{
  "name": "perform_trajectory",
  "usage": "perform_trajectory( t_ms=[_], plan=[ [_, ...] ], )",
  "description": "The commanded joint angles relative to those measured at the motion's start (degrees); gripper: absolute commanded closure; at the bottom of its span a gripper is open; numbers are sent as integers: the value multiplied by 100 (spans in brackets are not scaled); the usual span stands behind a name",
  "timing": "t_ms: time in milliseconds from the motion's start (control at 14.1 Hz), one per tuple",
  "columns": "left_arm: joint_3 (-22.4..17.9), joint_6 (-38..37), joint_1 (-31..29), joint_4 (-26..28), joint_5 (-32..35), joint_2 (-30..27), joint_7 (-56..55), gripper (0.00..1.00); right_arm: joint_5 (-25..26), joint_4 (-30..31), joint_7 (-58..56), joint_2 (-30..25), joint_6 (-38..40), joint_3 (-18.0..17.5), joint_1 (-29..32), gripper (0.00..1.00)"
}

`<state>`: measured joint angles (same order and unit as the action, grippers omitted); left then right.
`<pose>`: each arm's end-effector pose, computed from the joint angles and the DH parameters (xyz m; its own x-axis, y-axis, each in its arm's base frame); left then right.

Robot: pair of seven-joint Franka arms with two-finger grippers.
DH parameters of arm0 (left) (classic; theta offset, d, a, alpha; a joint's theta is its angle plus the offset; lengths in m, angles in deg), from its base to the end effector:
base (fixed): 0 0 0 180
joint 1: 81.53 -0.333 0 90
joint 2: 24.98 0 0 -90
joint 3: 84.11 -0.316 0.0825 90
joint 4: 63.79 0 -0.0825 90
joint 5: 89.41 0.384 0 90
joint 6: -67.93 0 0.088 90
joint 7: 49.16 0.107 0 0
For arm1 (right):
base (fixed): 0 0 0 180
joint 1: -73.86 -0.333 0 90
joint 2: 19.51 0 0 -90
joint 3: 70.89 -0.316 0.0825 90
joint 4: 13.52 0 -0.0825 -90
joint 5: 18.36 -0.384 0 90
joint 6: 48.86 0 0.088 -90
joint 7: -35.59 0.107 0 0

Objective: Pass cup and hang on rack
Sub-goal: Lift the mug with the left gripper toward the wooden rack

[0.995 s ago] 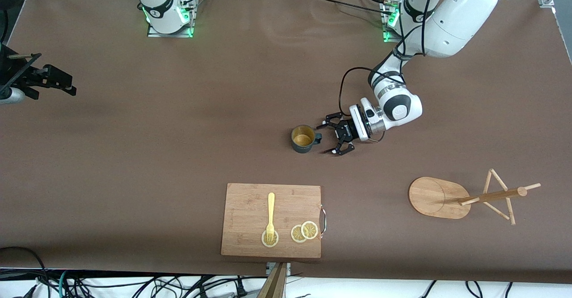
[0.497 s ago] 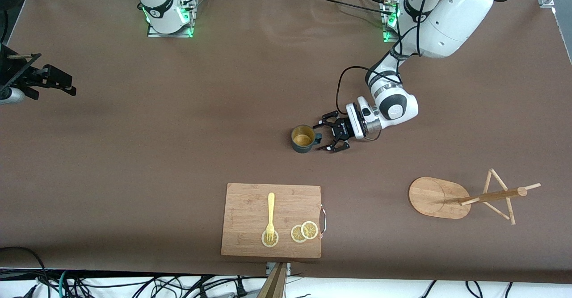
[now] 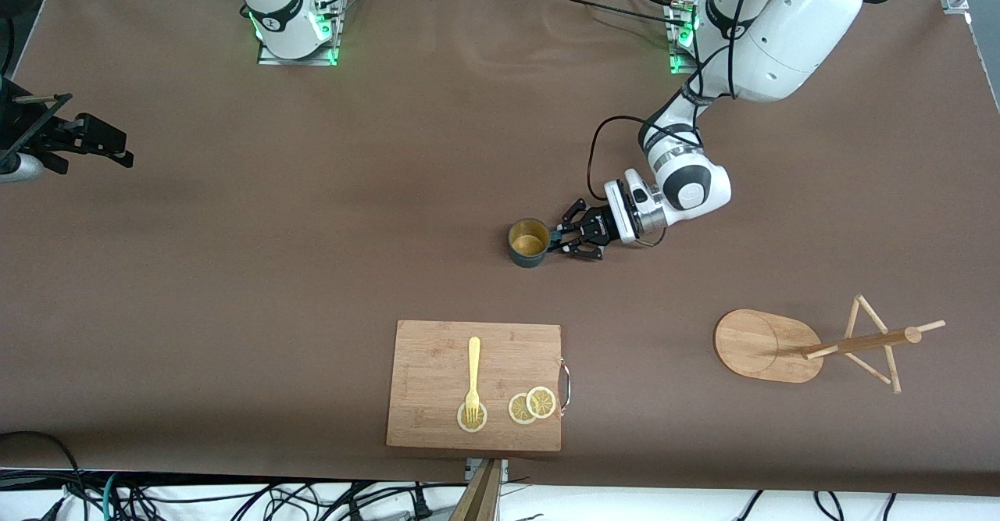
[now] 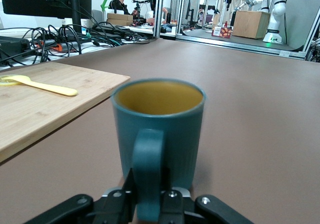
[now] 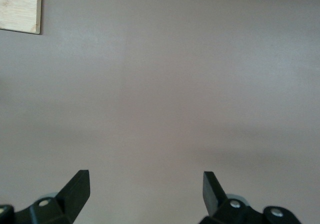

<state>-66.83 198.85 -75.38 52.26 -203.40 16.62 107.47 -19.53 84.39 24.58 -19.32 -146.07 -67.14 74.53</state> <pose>0.5058 -0.2513 0.0899 0.1937 -0.2870 0.9381 -0.9460 -0.3078 0.1012 0.5602 -0.0413 0.5680 0.9936 0.1122 -0.0114 0.1119 -0.9935 -0.0226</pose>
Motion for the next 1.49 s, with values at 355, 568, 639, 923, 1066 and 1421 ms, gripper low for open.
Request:
perform_trajectory(
  t_ms=[355,568,639,923,1066,1421],
  plan=[
    [-75,267,-96,-83,1331,-520,-744,100,-16,-79,81,16,35,-6,12,0],
    [-216,285,-271,-83,2850,-1003,-2096,100,-16,-79,81,16,35,-6,12,0],
    [-234,268,-359,-83,3456,-1179,-2640,100,-16,-79,81,16,35,-6,12,0],
    [-295,-214,-711,-91,5340,-1760,-4725,100,-16,-79,81,16,35,-6,12,0],
    [-601,-731,-738,-205,5903,-1928,-5490,100,-16,-79,81,16,35,-6,12,0],
    [-1489,-2629,-747,-934,6625,-2068,-7309,100,-24,-79,81,16,35,-7,12,0]
  ],
)
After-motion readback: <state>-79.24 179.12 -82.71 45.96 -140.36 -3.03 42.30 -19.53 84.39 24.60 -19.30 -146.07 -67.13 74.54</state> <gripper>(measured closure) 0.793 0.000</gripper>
